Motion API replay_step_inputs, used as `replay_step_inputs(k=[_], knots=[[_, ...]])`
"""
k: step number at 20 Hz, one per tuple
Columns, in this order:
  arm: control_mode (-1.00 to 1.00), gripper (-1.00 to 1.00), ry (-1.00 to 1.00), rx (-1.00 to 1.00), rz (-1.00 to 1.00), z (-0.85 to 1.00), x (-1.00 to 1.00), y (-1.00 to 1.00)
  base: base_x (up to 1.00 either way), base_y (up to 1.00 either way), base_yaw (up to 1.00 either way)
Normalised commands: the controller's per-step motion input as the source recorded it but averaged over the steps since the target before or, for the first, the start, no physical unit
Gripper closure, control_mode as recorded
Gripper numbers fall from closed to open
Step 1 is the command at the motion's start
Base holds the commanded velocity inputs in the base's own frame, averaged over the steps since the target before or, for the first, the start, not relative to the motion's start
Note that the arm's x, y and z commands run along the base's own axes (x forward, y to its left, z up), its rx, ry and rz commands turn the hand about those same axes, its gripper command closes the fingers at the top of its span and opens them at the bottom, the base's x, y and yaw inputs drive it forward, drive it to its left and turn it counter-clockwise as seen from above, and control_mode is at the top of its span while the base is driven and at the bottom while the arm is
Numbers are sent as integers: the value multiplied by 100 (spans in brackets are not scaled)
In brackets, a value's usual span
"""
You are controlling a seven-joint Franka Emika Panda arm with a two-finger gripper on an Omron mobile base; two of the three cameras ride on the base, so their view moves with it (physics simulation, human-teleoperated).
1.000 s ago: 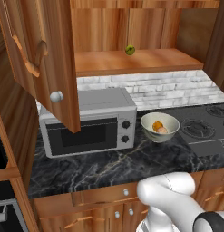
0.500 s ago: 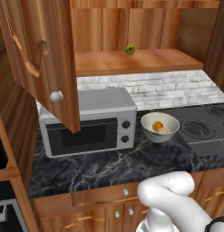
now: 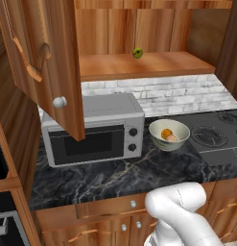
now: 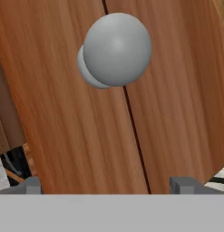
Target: Open the cabinet. Pick the peach and orange from the cabinet and place them into the bowl. Then close the cabinet.
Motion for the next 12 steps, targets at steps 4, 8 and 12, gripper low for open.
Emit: replay_step_inputs(k=[4,8,12], knots=[[-100,-100,-33,0,3,-19,100,51,0,0,0],[-100,-100,-22,0,-7,-29,100,100,0,0,0],[-100,-100,-7,0,-10,-42,100,91,0,0,0]])
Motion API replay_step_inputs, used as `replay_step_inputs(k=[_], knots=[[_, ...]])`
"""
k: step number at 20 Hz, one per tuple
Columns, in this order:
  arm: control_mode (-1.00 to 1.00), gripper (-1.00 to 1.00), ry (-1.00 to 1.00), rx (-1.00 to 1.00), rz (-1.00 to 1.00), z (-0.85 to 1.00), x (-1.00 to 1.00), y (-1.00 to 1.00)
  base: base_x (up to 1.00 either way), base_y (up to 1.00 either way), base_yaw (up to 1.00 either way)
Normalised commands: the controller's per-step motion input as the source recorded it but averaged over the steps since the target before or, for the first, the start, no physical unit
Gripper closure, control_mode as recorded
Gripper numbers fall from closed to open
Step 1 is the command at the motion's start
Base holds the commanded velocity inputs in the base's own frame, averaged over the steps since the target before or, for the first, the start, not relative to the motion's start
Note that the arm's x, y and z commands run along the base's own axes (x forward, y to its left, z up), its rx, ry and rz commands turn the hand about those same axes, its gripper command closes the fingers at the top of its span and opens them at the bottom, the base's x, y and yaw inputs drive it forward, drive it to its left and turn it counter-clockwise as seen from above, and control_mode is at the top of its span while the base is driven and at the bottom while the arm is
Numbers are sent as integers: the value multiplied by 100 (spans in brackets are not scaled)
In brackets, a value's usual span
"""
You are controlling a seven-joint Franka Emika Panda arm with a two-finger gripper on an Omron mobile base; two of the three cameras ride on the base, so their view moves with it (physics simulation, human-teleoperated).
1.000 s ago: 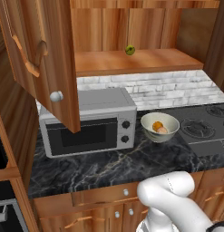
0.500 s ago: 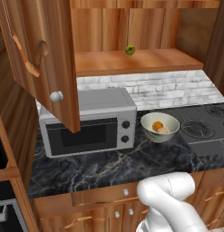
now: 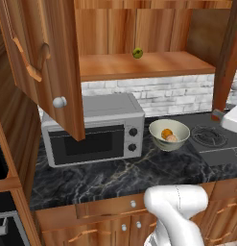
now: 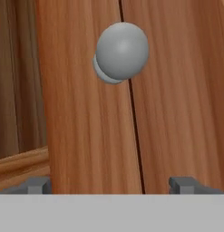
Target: Open the cabinet. Pick the peach and orange from the cabinet and place them into the bowl. Then close the cabinet.
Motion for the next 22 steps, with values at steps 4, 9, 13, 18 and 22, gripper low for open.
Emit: replay_step_inputs(k=[4,9,13,18,22], knots=[[-100,-100,2,0,-16,-25,100,33,0,0,0],[-100,-100,10,0,-16,-20,100,0,0,0,0],[-100,-100,11,0,-16,-25,100,0,0,0,0],[-100,-100,11,0,-13,-31,100,0,0,0,0],[-100,-100,9,0,-10,-33,100,0,0,0,0]])
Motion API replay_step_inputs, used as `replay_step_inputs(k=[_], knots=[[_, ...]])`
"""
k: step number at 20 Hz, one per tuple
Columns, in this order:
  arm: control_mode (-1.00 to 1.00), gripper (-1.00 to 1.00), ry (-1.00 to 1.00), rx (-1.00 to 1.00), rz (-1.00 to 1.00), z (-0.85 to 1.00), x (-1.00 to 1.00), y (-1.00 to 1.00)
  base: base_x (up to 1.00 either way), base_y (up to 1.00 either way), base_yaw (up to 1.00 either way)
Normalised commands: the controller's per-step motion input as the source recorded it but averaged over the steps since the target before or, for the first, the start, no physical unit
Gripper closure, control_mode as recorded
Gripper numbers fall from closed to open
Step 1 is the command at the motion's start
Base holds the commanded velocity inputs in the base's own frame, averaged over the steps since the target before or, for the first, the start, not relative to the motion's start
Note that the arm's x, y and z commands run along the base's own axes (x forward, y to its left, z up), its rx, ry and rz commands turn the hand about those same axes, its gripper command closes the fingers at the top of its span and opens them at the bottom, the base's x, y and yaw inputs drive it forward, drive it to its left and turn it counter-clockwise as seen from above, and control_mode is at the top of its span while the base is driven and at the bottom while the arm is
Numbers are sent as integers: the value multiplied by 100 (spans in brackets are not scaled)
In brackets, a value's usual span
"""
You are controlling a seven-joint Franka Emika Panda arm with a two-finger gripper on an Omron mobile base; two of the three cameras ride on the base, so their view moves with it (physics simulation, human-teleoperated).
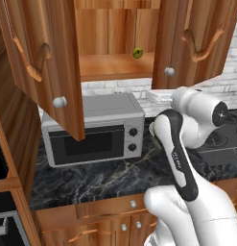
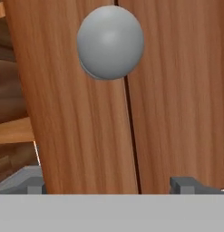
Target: Open the cabinet. Pick the peach and orange from the cabinet and place them into the bowl. Then close the cabinet.
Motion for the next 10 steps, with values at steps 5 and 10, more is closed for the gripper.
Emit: replay_step_inputs(k=[5,10], knots=[[-100,-100,14,8,-8,-32,100,-8,0,0,0],[-100,-100,13,1,-6,-42,100,-14,0,0,0]])
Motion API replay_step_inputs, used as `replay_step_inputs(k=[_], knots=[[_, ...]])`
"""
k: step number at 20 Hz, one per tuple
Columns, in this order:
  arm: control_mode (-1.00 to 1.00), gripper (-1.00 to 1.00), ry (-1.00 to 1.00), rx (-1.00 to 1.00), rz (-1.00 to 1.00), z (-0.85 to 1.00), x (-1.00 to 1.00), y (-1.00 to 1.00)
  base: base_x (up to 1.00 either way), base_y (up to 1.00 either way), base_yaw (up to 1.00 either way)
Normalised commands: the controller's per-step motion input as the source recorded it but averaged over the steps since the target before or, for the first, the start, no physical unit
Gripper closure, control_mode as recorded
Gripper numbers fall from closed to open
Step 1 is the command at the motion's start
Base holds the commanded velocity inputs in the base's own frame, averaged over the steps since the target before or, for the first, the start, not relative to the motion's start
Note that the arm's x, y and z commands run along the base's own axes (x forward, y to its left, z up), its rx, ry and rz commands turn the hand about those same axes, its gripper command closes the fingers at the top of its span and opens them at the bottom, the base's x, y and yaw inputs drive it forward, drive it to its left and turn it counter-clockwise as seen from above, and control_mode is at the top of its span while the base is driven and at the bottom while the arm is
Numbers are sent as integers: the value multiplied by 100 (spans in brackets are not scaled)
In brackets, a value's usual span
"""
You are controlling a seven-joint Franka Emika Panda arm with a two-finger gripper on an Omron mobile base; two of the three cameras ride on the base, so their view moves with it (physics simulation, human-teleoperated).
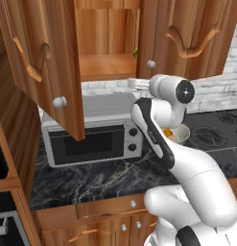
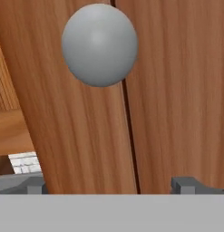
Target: Open the cabinet. Pick the peach and orange from the cabinet and place them into the bowl. Then close the cabinet.
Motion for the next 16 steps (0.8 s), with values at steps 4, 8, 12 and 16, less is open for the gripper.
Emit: replay_step_inputs(k=[4,8,12,16], knots=[[-100,-100,9,0,-8,-46,100,-1,0,0,0],[-100,-100,2,-4,-11,-55,100,0,0,0,0],[-100,-100,0,-5,-7,-44,100,8,0,0,0],[-100,-100,4,0,0,5,62,38,0,0,0]])
